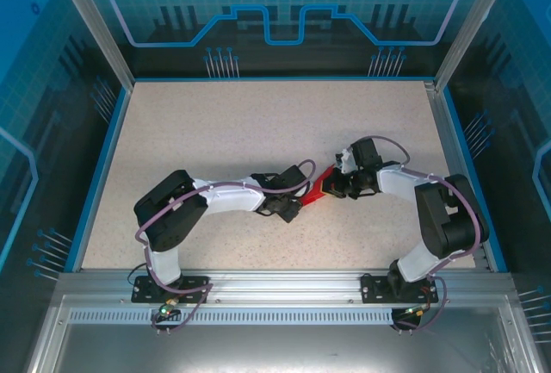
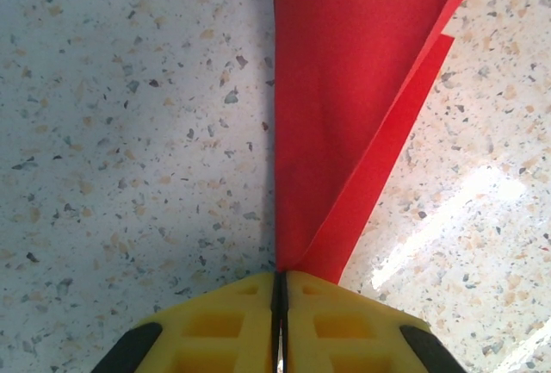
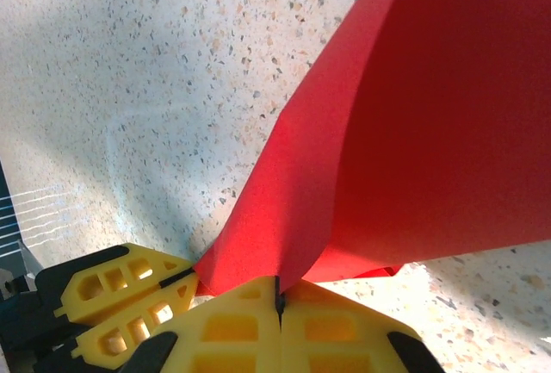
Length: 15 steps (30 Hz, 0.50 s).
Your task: Fold a paper plane with a square sheet of paper (pick it up from the middle)
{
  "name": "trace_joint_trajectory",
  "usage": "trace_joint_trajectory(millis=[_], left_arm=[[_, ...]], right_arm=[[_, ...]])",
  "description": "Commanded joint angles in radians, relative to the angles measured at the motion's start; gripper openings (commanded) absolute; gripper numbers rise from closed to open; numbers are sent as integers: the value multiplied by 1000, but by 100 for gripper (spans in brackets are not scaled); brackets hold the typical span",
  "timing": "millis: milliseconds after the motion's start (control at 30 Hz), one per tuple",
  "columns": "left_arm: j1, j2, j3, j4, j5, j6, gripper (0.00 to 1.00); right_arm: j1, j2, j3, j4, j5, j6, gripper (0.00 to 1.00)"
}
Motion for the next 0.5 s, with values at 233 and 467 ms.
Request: trace_joint_trajectory(millis=[233,467], left_arm=[[-8,60,-19,-81,-34,41,13],[-9,48,-28,-72,-30,50,16]], right_arm=[[-17,72,74,-93,86,-90,0],[-19,119,93,-106,105,-112,0]])
